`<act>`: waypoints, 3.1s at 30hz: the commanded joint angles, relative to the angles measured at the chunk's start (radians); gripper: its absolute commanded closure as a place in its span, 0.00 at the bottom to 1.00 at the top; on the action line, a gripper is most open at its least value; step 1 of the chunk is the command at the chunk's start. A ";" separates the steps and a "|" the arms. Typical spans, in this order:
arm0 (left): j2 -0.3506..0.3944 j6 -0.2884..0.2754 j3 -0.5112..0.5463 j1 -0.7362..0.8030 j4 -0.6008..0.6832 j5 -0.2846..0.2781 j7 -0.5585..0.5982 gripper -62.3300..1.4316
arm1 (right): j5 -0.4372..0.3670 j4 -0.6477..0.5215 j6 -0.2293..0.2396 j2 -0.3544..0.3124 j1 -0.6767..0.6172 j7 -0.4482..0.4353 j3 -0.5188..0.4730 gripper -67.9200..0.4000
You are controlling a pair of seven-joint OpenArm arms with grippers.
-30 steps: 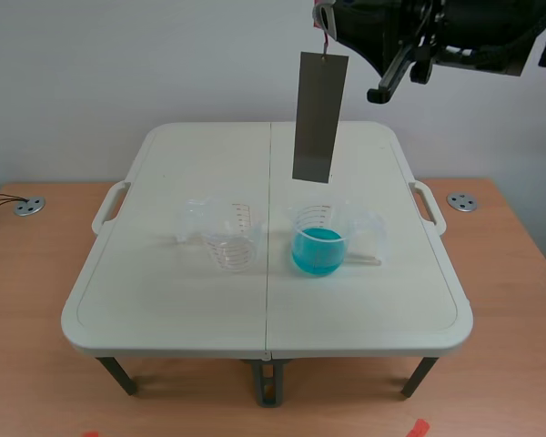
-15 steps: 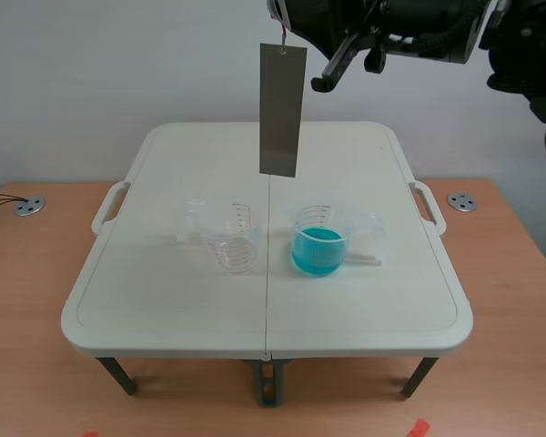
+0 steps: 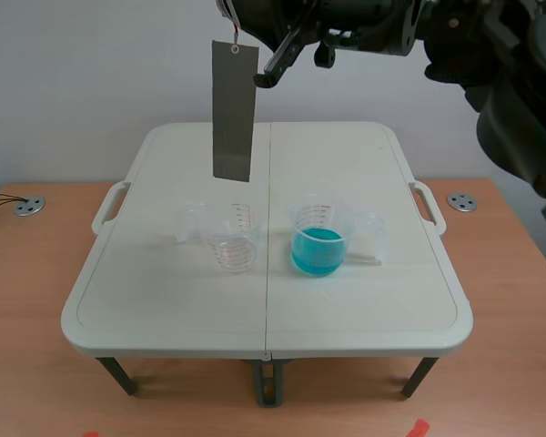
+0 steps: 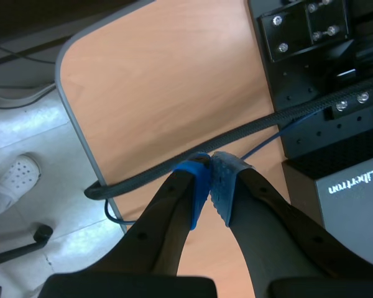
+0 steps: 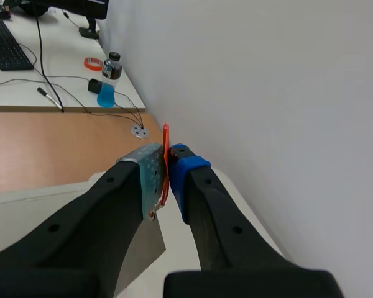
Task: Hold the metal plate by the orange handle, dip it into the blue solution, take it out and point at it, then put the plate back in the beaker on the left.
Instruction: 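Put the plate into the left beaker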
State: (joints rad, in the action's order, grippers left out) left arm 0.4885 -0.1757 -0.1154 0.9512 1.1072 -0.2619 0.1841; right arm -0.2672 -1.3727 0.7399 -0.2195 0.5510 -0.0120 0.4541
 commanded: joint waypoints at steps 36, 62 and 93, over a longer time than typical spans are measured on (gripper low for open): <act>0.008 -0.006 0.003 -0.023 -0.001 -0.003 -0.051 0.96 | 0.056 0.127 0.006 0.107 0.042 -0.012 0.064 0.98; 0.011 -0.006 0.003 -0.043 -0.001 -0.003 -0.047 0.96 | 0.055 0.253 0.006 0.109 0.042 -0.046 0.071 0.98; 0.008 -0.034 0.003 -0.061 -0.001 -0.005 -0.043 0.96 | 0.055 0.378 0.006 0.112 -0.008 -0.122 0.144 0.98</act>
State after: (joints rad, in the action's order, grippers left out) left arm 0.4904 -0.2035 -0.1146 0.8860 1.1011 -0.2623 0.1314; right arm -0.1986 -0.9993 0.7376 -0.1158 0.5125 -0.1146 0.5980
